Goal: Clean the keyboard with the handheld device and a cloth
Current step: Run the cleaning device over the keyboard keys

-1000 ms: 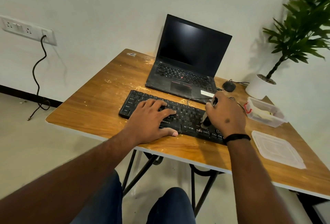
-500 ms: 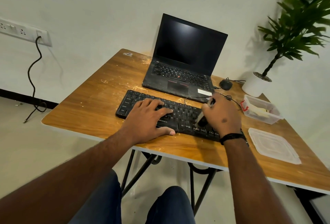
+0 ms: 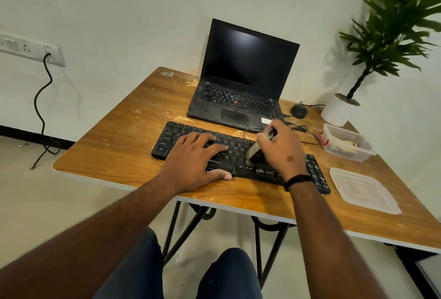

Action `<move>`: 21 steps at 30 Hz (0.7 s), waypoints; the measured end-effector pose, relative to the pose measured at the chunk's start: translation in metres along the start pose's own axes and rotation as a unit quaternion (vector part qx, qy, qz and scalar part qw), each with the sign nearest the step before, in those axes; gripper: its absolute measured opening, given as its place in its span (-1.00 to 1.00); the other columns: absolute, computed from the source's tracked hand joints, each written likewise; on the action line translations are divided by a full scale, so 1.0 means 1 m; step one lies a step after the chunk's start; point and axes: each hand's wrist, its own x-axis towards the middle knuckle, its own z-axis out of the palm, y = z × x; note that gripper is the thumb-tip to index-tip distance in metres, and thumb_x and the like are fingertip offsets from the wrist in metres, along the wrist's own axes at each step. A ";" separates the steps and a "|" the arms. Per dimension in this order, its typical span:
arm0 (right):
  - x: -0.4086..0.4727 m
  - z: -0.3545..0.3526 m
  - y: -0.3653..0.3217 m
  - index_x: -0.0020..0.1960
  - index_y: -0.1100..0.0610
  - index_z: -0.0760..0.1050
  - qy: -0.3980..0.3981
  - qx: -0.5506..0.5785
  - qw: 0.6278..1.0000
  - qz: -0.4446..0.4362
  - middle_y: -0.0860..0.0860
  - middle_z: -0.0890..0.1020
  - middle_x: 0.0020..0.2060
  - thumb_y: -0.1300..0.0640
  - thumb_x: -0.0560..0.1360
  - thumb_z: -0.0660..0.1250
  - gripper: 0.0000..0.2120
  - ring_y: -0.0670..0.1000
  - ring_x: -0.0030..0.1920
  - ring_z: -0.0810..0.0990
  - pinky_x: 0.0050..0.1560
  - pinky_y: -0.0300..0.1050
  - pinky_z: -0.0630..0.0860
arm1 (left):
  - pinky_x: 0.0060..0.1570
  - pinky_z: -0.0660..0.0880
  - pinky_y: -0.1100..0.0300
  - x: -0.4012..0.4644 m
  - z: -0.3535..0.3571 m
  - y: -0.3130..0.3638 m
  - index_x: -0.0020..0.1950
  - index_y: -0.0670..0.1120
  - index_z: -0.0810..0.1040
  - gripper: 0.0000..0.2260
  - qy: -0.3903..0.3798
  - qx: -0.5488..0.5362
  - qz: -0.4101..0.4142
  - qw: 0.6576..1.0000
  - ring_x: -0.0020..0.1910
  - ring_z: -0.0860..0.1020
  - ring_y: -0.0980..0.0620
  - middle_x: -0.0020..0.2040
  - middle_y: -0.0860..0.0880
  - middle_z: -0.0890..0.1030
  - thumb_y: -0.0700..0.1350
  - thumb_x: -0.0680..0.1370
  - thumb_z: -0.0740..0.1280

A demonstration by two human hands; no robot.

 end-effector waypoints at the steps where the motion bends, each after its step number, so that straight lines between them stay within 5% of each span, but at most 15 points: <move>1: 0.002 -0.004 0.007 0.00 0.05 0.39 0.027 -0.042 0.999 0.022 -0.03 0.52 -0.24 0.01 0.58 0.27 -0.88 -0.03 -0.25 0.51 -0.37 -0.22 0.37 | 0.46 0.22 -0.07 0.000 0.000 0.000 0.54 0.21 0.33 -0.23 -0.001 0.001 0.000 1.000 0.46 0.28 -0.02 0.49 0.04 0.34 0.58 0.45 -0.01; 5: 0.001 0.002 0.008 0.02 0.07 0.41 0.091 -0.028 0.994 0.049 -0.04 0.54 -0.24 -0.01 0.59 0.26 -0.85 0.00 -0.21 0.55 -0.41 -0.24 0.32 | 0.46 0.22 -0.08 0.001 0.001 0.001 0.54 0.20 0.33 -0.25 0.001 0.000 0.001 1.000 0.46 0.28 -0.03 0.49 0.03 0.35 0.57 0.46 0.02; 11: 0.013 -0.001 0.000 -0.11 0.15 0.46 -0.040 0.132 0.990 0.039 -0.02 0.54 -0.23 0.10 0.54 0.34 -0.87 -0.06 -0.22 0.53 -0.29 -0.20 0.43 | 0.46 0.20 -0.05 0.001 0.001 0.000 0.55 0.20 0.29 -0.25 -0.002 0.004 0.000 1.000 0.47 0.26 0.00 0.50 0.06 0.33 0.57 0.47 0.03; 15: 0.017 0.005 0.006 -0.03 0.12 0.44 0.071 0.071 0.991 0.084 -0.07 0.51 -0.24 0.06 0.58 0.28 -0.87 -0.03 -0.18 0.54 -0.32 -0.20 0.39 | 0.45 0.22 -0.06 0.000 0.001 0.000 0.55 0.17 0.31 -0.22 0.006 0.003 0.001 1.000 0.45 0.29 -0.01 0.48 0.06 0.36 0.57 0.46 0.02; 21: 0.025 -0.006 -0.003 -0.13 0.16 0.50 -0.123 0.149 0.981 0.032 0.04 0.58 -0.20 0.13 0.53 0.37 -0.88 -0.02 -0.20 0.55 -0.25 -0.18 0.44 | 0.45 0.22 -0.05 0.002 0.001 0.000 0.56 0.16 0.29 -0.20 0.005 0.009 0.000 1.000 0.45 0.28 0.00 0.48 0.07 0.35 0.58 0.45 0.03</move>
